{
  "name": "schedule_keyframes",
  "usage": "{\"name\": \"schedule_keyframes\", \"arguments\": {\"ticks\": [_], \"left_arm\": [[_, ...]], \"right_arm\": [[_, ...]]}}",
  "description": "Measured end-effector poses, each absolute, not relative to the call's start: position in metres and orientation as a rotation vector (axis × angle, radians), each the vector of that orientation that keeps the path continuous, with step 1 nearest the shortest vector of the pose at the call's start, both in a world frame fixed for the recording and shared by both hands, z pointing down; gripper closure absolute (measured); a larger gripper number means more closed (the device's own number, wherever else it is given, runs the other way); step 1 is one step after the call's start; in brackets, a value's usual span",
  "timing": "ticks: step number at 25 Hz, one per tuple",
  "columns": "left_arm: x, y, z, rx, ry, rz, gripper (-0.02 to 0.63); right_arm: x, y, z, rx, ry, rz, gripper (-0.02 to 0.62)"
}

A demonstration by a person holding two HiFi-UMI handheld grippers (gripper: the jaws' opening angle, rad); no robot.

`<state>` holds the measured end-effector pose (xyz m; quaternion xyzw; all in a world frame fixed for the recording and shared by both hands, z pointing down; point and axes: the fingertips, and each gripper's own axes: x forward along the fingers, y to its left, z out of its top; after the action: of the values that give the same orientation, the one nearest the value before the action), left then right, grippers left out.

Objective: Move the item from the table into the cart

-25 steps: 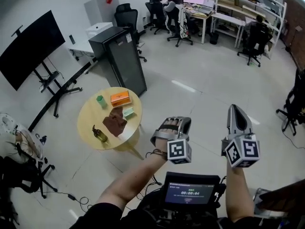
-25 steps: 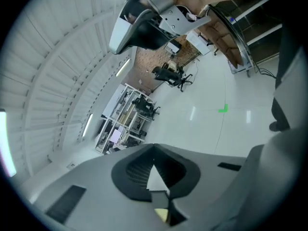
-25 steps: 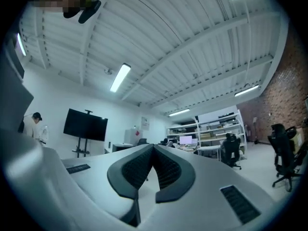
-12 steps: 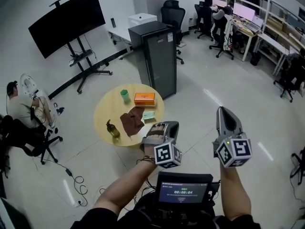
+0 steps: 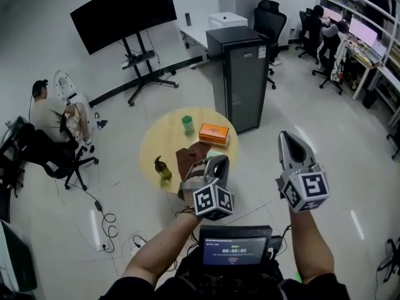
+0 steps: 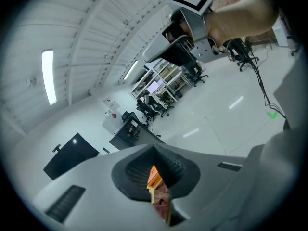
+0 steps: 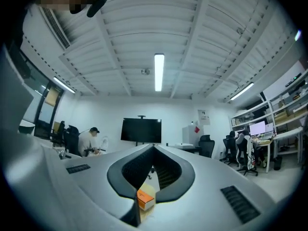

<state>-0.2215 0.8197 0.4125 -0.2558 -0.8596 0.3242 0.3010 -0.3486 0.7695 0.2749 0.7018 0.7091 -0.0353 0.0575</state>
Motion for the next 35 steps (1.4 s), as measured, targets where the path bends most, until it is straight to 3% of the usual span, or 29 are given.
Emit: {"name": "schedule_keyframes", "arguments": {"ticks": [10,17,19,23,25,30,32,35], "left_arm": [[-0.173,0.944,0.392,-0.835,-2.556,0.204,0.606],[-0.179,1.015,0.4,-0.995,-2.566,-0.122,0.594],[-0.184,1.034,0.402,-1.076,-2.549,-0.208,0.594],[-0.197,1.071,0.401,-1.244,-2.501,-0.323,0.594],[-0.198,1.091,0.404,-1.316,-2.459,-0.328,0.592],[-0.187,1.134,0.425,-1.41,-2.375,-0.418,0.581],[-0.18,1.152,0.436,-1.427,-2.361,-0.473,0.557],[-0.169,1.177,0.458,-1.428,-2.343,-0.561,0.557]], "right_arm": [[-0.322,0.92,0.29,2.343,2.015,-0.006,0.626],[-0.327,1.028,0.319,2.582,1.808,0.144,0.623],[-0.33,1.057,0.334,2.67,1.717,0.223,0.528],[-0.336,1.113,0.355,2.823,1.517,0.333,0.523],[-0.337,1.138,0.369,2.898,1.44,0.399,0.425],[-0.33,1.191,0.406,3.01,1.319,0.518,0.422],[-0.321,1.212,0.426,3.044,1.28,0.589,0.344],[-0.308,1.241,0.46,3.083,1.262,0.711,0.344]]}}
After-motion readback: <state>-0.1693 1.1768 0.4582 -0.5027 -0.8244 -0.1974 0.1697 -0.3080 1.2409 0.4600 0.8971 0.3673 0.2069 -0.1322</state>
